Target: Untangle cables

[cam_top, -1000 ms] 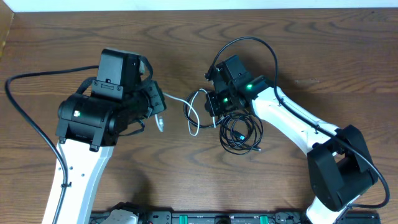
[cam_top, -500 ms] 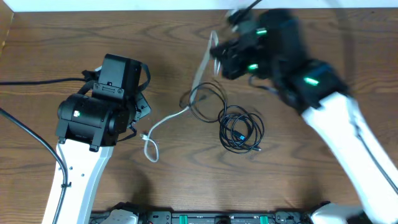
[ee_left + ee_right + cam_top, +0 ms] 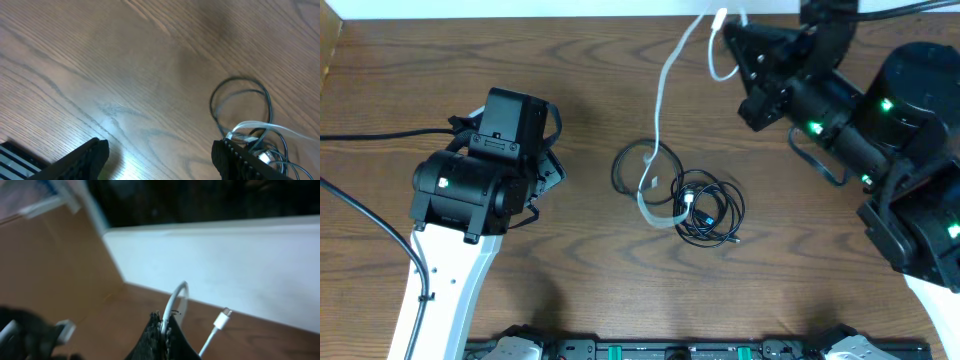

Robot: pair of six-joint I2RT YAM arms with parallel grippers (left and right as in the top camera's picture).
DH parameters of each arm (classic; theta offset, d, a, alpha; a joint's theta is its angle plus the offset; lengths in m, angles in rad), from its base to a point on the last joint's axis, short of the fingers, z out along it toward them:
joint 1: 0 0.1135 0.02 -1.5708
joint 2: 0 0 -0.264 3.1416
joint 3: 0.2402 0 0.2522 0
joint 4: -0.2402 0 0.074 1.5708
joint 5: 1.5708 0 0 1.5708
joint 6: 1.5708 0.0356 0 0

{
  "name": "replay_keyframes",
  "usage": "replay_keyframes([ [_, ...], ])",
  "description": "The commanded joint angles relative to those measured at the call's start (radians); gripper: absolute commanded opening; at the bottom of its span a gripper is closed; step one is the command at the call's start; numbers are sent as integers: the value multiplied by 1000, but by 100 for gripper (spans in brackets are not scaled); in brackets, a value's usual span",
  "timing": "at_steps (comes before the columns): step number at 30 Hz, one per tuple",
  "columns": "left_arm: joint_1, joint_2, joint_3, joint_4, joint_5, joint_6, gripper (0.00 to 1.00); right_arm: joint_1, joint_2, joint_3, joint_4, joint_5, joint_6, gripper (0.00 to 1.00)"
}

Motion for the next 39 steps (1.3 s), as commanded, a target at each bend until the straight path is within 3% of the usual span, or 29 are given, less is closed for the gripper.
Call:
replay_keyframes([
  [1,4,6,12,-6,11,-2,72,-27,-34,132,8,155,-19,1],
  [5,4,6,12,-6,11,-2,72,-93,-16,336,10,193,-38,1],
  [12,4,7,6,-6,11,-2,72,-164,14,503,22,331,-56,1],
  [16,4,10,5,-7,11,-2,72,-176,15,510,-5,515,-161,1],
  [18,4,13,4,-6,11,-2,72,-176,37,510,-49,766,-196,1],
  [23,4,13,3,-6,11,-2,72,-180,113,510,-27,1135,-332,1],
  [30,4,13,3,-11,11,-1,72,-246,219,510,29,1368,-477,1],
  [39,4,13,3,-26,11,-1,72,-470,277,509,98,1390,-498,1],
])
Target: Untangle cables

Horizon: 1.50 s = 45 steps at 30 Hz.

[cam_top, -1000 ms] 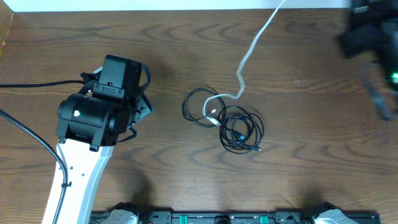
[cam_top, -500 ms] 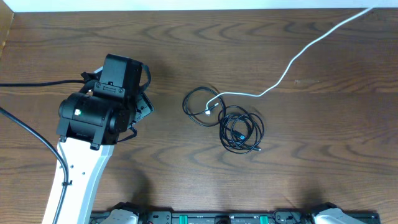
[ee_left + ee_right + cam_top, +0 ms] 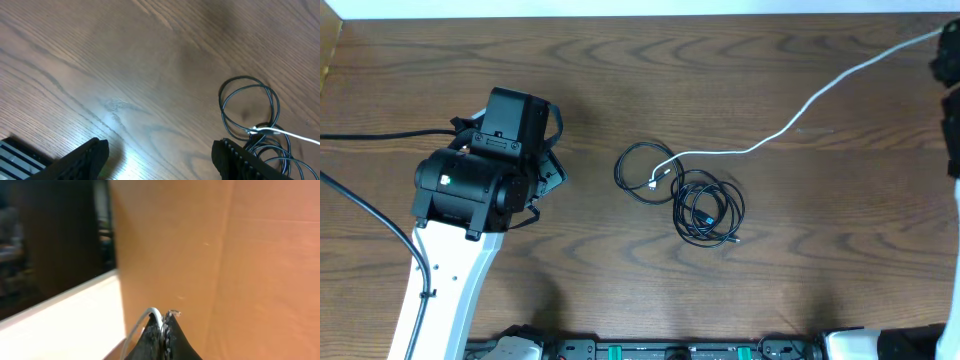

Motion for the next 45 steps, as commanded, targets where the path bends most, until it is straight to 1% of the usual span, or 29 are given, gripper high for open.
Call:
replay_keyframes([
  [1,4,5,3,-11,-2,-1,72,-115,-11,4,69,53,-25,1],
  [4,4,5,3,-17,-2,-1,72,-191,-14,4,78,52,-25,1],
  [6,4,6,3,-19,-2,-1,72,-213,-14,4,36,42,-10,1],
  [8,4,8,3,-18,-2,-2,72,-212,-14,4,-94,-65,102,1],
  [10,4,12,3,-19,-2,-2,72,-213,-14,4,-232,-238,251,1],
  [11,4,14,3,-19,-2,-2,72,-213,-12,4,-278,-327,294,1],
  [14,4,26,3,-19,-2,-2,72,-212,-7,4,-360,-595,383,1],
  [17,4,39,3,-19,-2,-2,72,-212,-9,5,-360,-894,402,1],
  [20,4,53,3,-19,-2,-2,72,-212,-24,6,-309,-1178,403,1],
  [22,4,62,3,-19,0,-2,72,-212,-38,8,-256,-1324,448,1],
  [23,4,67,3,-18,8,-2,72,-212,-48,8,-219,-1380,496,1],
  [24,4,74,3,-18,26,-2,72,-212,-65,8,-146,-1457,584,1],
  [27,4,85,3,-15,43,-2,72,-212,-82,8,22,-1600,695,1],
  [29,4,92,3,-15,43,-2,72,-212,-87,8,125,-1655,758,1],
  [30,4,98,3,-15,43,-2,72,-212,-87,8,230,-1691,846,1],
  [31,4,100,3,-15,43,-2,72,-211,-85,8,267,-1712,870,1],
  [32,4,102,3,-15,43,-2,72,-209,-81,8,314,-1759,867,1],
  [33,4,103,3,-15,43,-2,72,-206,-76,8,351,-1818,831,1],
  [35,4,104,3,-15,43,-2,72,-200,-64,8,369,-1927,719,1],
  [36,4,104,3,-15,43,-2,72,-198,-56,8,337,-1955,649,1],
  [37,4,104,3,-15,43,-2,72,-198,-49,8,272,-1934,594,1],
  [38,4,104,3,-15,43,-2,72,-201,-43,8,201,-1866,566,1],
  [39,4,104,3,-16,43,-2,72,-207,-40,8,118,-1747,567,1],
  [40,4,104,3,-19,43,-2,72,-208,-39,8,23,-1574,579,1],
  [41,4,104,3,-23,43,-2,72,-208,-39,8,-11,-1499,592,1],
  [42,4,104,3,-30,43,-1,72,-208,-45,8,-24,-1458,614,1],
  [45,4,104,3,-27,43,-2,72,-205,-61,9,56,-1490,677,1],
])
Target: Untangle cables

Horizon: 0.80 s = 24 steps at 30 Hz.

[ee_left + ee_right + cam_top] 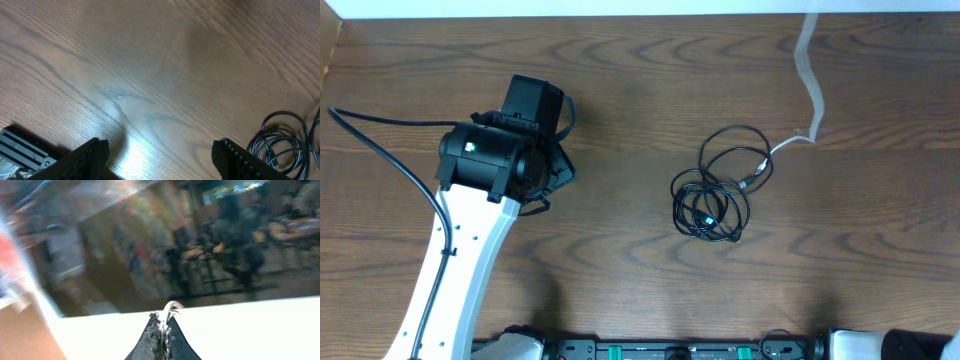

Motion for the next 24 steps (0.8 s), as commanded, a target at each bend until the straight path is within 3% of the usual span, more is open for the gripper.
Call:
replay_keyframes([
  [1,4,4,3,2,-3,-2,72,2,-37,14,91,98,76,1],
  [10,4,4,3,16,-3,-2,72,2,-17,208,366,126,281,1],
  [14,4,4,3,16,-3,-2,72,2,7,279,445,64,275,1],
  [16,4,4,3,18,-3,-2,72,3,16,282,450,-42,197,1],
  [18,4,4,3,22,-3,-2,72,3,36,282,383,-116,129,1],
  [22,4,4,3,29,-3,-2,72,9,82,282,124,-3,210,1],
  [24,4,4,3,27,-2,-2,72,11,111,282,114,-101,207,1],
])
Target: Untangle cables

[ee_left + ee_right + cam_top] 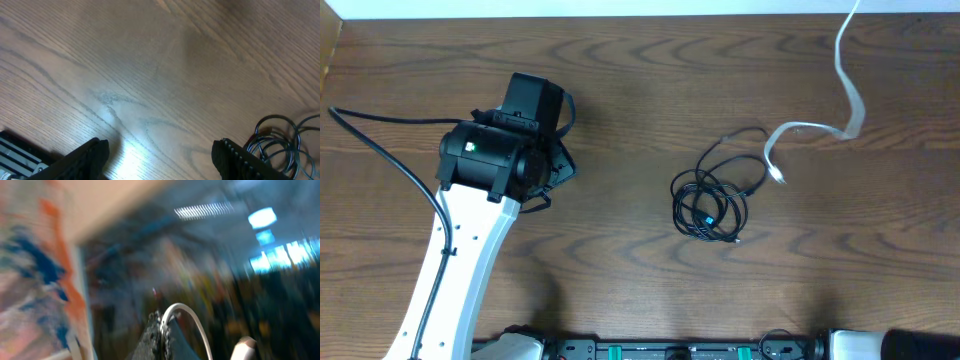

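Observation:
A black cable point(712, 203) lies coiled in loose loops on the wooden table point(620, 260), right of centre. A white cable point(848, 95) comes down from beyond the far right edge and curls left. Its free plug end point(779, 177) rests just right of the black loops and looks apart from them. My right gripper point(163, 326) is outside the overhead view, shut on a bend of the white cable point(186, 315). My left gripper point(159, 161) is open and low over bare wood, with the black cable point(280, 142) off its right finger point(240, 159).
The left arm point(485, 175) reaches over the left half of the table, its own black lead point(390, 160) trailing to the left edge. A white wall strip point(590, 8) runs along the far edge. A black rail point(660, 350) lines the near edge.
The white cable's plug end has come out of the black cable's upper loop and lies to its right. The black loops settled slightly. The right wrist view has swung. The left arm stayed put.
At first my right gripper held the white cable at the back right, its lower part threaded through the black coil at mid-table. Then that arm was off to the right with the cable taut. Later the coil sat further right, still hooked. Now the white end lies apart.

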Robot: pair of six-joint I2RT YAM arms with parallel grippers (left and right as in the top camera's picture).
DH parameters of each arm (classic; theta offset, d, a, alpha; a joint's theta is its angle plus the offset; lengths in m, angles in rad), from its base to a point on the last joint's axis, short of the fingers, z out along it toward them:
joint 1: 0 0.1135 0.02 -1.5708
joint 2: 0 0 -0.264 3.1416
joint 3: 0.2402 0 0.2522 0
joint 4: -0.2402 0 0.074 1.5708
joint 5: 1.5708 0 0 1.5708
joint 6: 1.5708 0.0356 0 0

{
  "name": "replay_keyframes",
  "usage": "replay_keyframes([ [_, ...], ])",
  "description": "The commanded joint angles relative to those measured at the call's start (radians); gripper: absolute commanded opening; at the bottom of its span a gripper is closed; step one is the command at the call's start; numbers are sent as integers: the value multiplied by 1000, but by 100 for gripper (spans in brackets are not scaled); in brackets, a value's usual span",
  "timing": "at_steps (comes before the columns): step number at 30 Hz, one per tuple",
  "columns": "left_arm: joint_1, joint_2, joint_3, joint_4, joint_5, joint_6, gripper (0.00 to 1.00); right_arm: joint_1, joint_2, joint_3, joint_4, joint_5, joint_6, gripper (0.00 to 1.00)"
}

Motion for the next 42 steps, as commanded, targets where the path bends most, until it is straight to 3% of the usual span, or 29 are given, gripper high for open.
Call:
replay_keyframes([
  [1,4,4,3,-3,-3,-2,72,8,96,-18,37,-201,16,1],
  [4,4,4,3,-2,-3,-2,72,20,149,-18,285,-506,100,1],
  [6,4,4,3,-1,-3,-2,72,34,167,-18,323,-505,188,1],
  [11,4,4,3,-1,-3,-2,72,131,196,-18,241,-439,224,1],
  [18,23,4,3,10,-3,-13,72,316,288,-18,72,-430,81,1],
  [26,106,4,3,-8,-3,-13,72,449,464,-19,-26,-418,75,1],
  [29,143,4,3,-24,-3,-13,72,467,524,-19,-119,-416,64,1],
  [32,174,4,3,-29,-3,-12,72,480,565,-19,-249,-393,-58,1],
  [39,201,4,3,-28,-3,-13,72,529,578,-18,-748,71,-369,1],
  [40,201,4,3,-24,-3,-13,72,545,578,-19,-834,113,-413,3],
  [41,201,4,3,-21,-3,-13,73,553,579,-19,-877,140,-434,13],
  [42,201,4,3,-17,-2,-13,73,563,579,-19,-921,183,-449,30],
])
